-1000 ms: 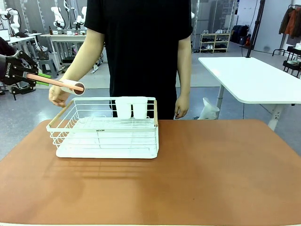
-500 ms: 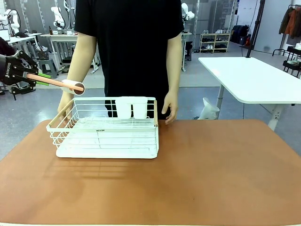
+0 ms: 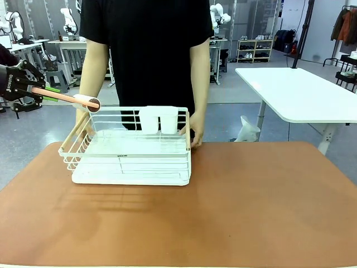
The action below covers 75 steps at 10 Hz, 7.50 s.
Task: Clean the table.
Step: Clean the table with the Lint Roller when the human lifts the Dish drying rack.
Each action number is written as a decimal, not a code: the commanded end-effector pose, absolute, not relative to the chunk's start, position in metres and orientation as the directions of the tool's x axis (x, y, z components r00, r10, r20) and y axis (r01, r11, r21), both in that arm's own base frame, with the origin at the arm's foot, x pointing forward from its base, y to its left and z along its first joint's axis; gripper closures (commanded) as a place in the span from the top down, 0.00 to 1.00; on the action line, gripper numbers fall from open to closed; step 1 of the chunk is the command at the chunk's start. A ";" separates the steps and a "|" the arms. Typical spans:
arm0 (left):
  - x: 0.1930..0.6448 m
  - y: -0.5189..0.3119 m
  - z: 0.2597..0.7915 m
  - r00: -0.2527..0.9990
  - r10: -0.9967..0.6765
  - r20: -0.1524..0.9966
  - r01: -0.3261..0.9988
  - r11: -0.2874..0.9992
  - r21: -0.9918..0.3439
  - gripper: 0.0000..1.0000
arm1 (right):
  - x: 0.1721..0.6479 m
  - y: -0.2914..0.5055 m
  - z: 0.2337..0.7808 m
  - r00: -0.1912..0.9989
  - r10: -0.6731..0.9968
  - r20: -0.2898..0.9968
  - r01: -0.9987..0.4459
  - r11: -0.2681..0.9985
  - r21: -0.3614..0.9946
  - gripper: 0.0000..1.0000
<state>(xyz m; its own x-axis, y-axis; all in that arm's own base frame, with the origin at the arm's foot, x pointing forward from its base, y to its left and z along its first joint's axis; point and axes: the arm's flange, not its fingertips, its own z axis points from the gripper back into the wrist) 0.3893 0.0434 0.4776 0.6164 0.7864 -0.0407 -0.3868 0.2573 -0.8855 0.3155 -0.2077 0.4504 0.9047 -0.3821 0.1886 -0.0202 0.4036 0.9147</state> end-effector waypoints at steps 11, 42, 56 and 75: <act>0.389 0.043 0.478 0.616 0.787 -0.040 -0.386 0.256 -0.886 0.00 | 0.314 -0.207 0.454 0.902 -0.386 0.195 -0.029 0.396 0.918 1.00; 0.617 -0.032 0.384 0.998 0.034 0.055 0.000 0.852 -0.523 0.21 | 0.314 -0.207 0.454 0.902 -0.386 0.195 -0.029 0.396 0.918 1.00; 0.602 -0.125 0.286 0.999 0.027 0.032 -0.009 0.883 -0.469 0.21 | 0.314 -0.207 0.454 0.902 -0.386 0.195 -0.029 0.396 0.918 1.00; 0.477 -0.046 0.570 0.996 -0.027 0.082 0.037 0.992 -0.121 0.21 | 0.314 -0.207 0.454 0.902 -0.386 0.195 -0.029 0.396 0.918 1.00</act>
